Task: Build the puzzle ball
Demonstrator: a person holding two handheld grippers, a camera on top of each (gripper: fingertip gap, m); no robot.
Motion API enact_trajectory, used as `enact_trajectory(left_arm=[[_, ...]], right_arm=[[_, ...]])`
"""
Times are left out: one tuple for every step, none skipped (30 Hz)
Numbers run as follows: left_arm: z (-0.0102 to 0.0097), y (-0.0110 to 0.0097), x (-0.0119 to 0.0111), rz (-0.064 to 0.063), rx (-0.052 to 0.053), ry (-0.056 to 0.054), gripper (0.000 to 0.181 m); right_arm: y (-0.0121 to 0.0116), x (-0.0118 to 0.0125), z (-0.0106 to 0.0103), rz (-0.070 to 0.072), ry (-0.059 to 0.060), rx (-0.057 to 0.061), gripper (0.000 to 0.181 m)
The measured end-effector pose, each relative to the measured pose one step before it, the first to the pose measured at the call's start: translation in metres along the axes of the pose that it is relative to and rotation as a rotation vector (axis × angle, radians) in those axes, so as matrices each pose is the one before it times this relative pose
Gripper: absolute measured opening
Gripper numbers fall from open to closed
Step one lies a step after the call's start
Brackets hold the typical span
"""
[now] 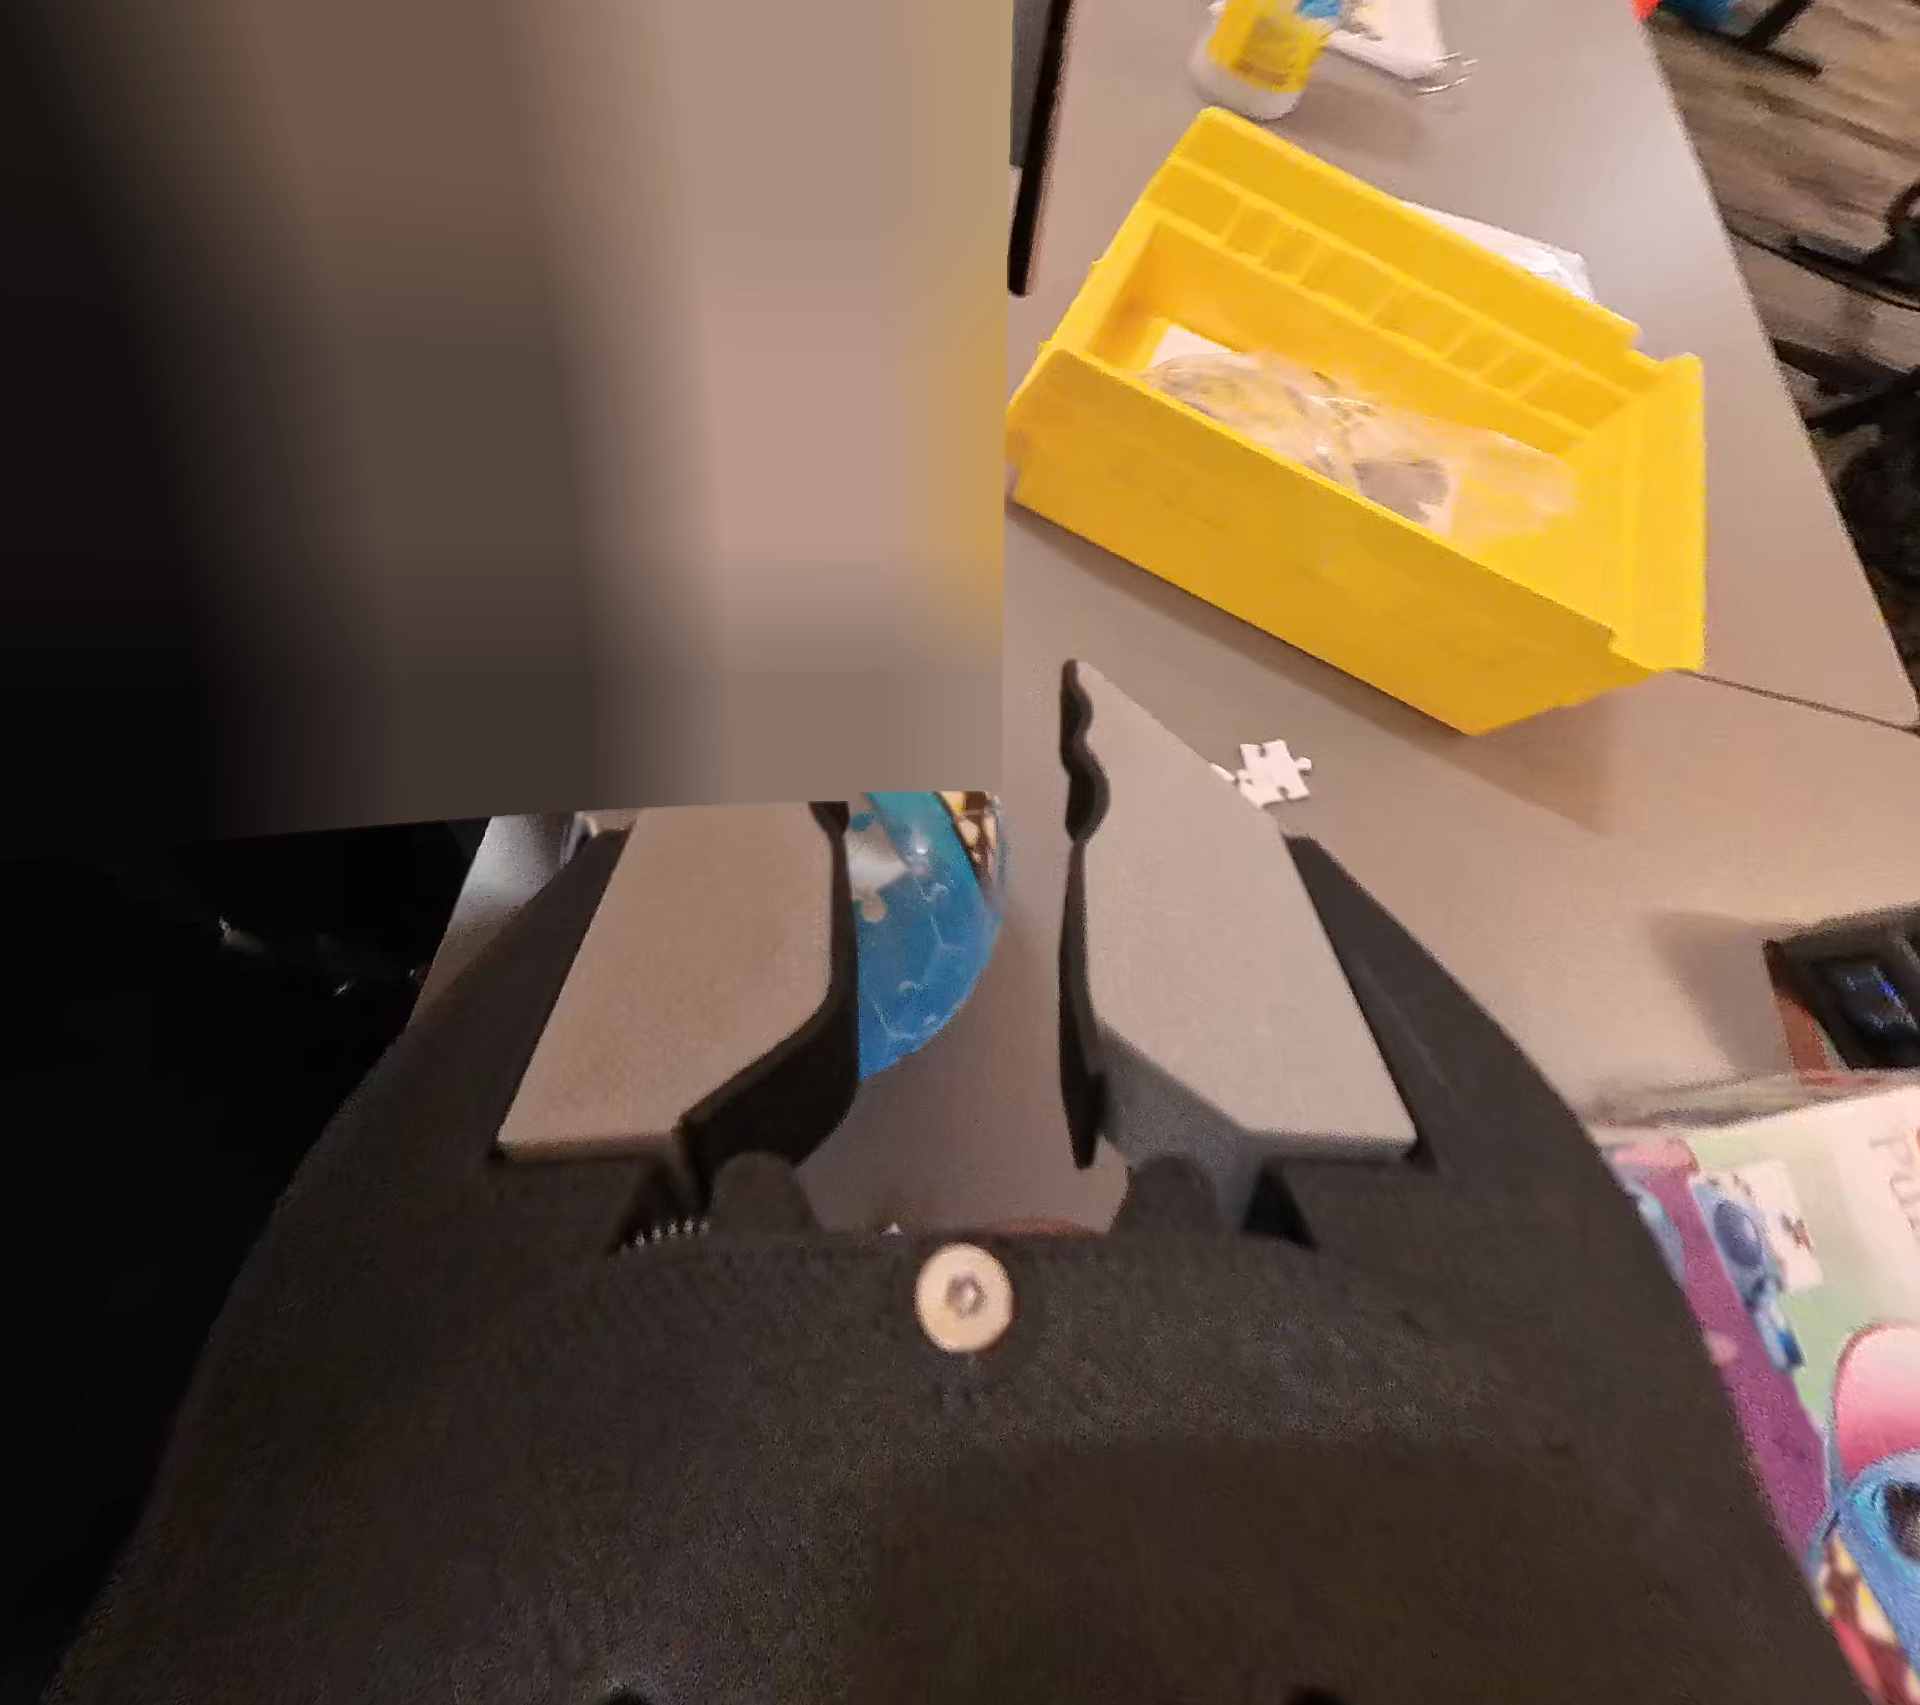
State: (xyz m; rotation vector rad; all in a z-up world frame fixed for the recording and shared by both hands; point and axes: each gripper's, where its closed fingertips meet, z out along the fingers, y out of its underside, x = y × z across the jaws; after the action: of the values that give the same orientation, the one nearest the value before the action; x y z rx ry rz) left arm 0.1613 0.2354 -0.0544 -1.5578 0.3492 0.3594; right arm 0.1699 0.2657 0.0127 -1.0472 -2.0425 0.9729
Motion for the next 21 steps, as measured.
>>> enact_trajectory(left_arm=[[-0.00258,-0.00043,-0.00039,0.0085,-0.0037,-0.0015,0.020],[-0.00259,0.00014,-0.00008,0.0019,-0.0081,0.0033,0.021],[-0.00293,-0.00028,0.00045,-0.0078,-0.0056,0.0105,0.021],[-0.00325,-0.00055,0.00047,-0.0175,-0.0037,0.0135,0.022],[-0.00374,-0.00089,-0.00015,-0.0258,-0.0038,0.0148,0.023],[-0.00429,-0.00127,-0.00021,-0.0310,-0.0026,0.0200,0.025],[-0.00501,-0.00150,-0.00056,-0.0311,-0.0005,0.0234,0.025],[-0.00543,-0.00131,-0.00250,-0.0293,-0.0002,0.0142,0.026],[-0.00559,-0.00069,-0.00376,-0.0244,-0.0016,0.0084,0.027],[-0.00539,0.00069,-0.00368,-0.0211,-0.0043,0.0109,0.027],[-0.00464,0.00279,-0.00266,-0.0220,-0.0105,0.0183,0.027],[-0.00403,0.00455,-0.00179,-0.0245,-0.0166,0.0234,0.028],[-0.00349,0.00511,-0.00256,-0.0242,-0.0169,0.0137,0.030],[-0.00288,0.00483,-0.00385,-0.0169,-0.0109,-0.0011,0.031],[-0.00206,0.00549,-0.00474,-0.0083,-0.0085,-0.0110,0.032],[-0.00106,0.00697,-0.00454,-0.0053,-0.0183,-0.0117,0.033],[0.00011,0.00843,-0.00410,-0.0055,-0.0307,-0.0120,0.035],[0.00120,0.00852,-0.00433,-0.0053,-0.0334,-0.0164,0.036],[0.00197,0.00786,-0.00397,-0.0042,-0.0319,-0.0172,0.038],[0.00258,0.00716,-0.00338,-0.0067,-0.0293,-0.0158,0.040],[0.00309,0.00657,-0.00219,-0.0110,-0.0266,-0.0098,0.042]], right_arm=[[0.00209,0.00573,-0.00585,0.0283,0.0176,0.0257,0.036],[0.00271,0.00612,-0.00590,0.0304,0.0183,0.0258,0.036],[0.00432,0.00669,-0.00586,0.0320,0.0199,0.0220,0.037],[0.00593,0.00695,-0.00570,0.0333,0.0184,0.0168,0.038],[0.00710,0.00734,-0.00584,0.0341,0.0183,0.0128,0.038],[0.00873,0.00907,-0.00590,0.0319,0.0248,0.0066,0.038],[0.01082,0.01036,-0.00599,0.0289,0.0311,-0.0024,0.038],[0.01171,0.00939,-0.00552,0.0302,0.0251,-0.0069,0.039],[0.01179,0.00677,-0.00481,0.0349,0.0097,-0.0069,0.040],[0.01208,0.00498,-0.00397,0.0372,0.0008,-0.0093,0.041],[0.01173,0.00372,-0.00321,0.0332,-0.0023,-0.0092,0.043],[0.01074,0.00287,-0.00250,0.0236,-0.0024,-0.0047,0.045],[0.01066,0.00370,-0.00214,0.0115,0.0062,-0.0054,0.045],[0.01134,0.00569,-0.00176,0.0014,0.0213,-0.0133,0.045],[0.01162,0.00675,-0.00116,-0.0023,0.0289,-0.0170,0.045],[0.01084,0.00530,-0.00038,0.0000,0.0203,-0.0131,0.045],[0.01037,0.00428,0.00027,0.0063,0.0117,-0.0100,0.045],[0.00984,0.00329,0.00091,0.0113,0.0050,-0.0092,0.045],[0.00903,0.00230,0.00129,0.0107,-0.0003,-0.0077,0.046],[0.00861,0.00197,0.00150,0.0052,0.0008,-0.0127,0.046],[0.00799,0.00153,0.00136,-0.0044,0.0038,-0.0216,0.046]])
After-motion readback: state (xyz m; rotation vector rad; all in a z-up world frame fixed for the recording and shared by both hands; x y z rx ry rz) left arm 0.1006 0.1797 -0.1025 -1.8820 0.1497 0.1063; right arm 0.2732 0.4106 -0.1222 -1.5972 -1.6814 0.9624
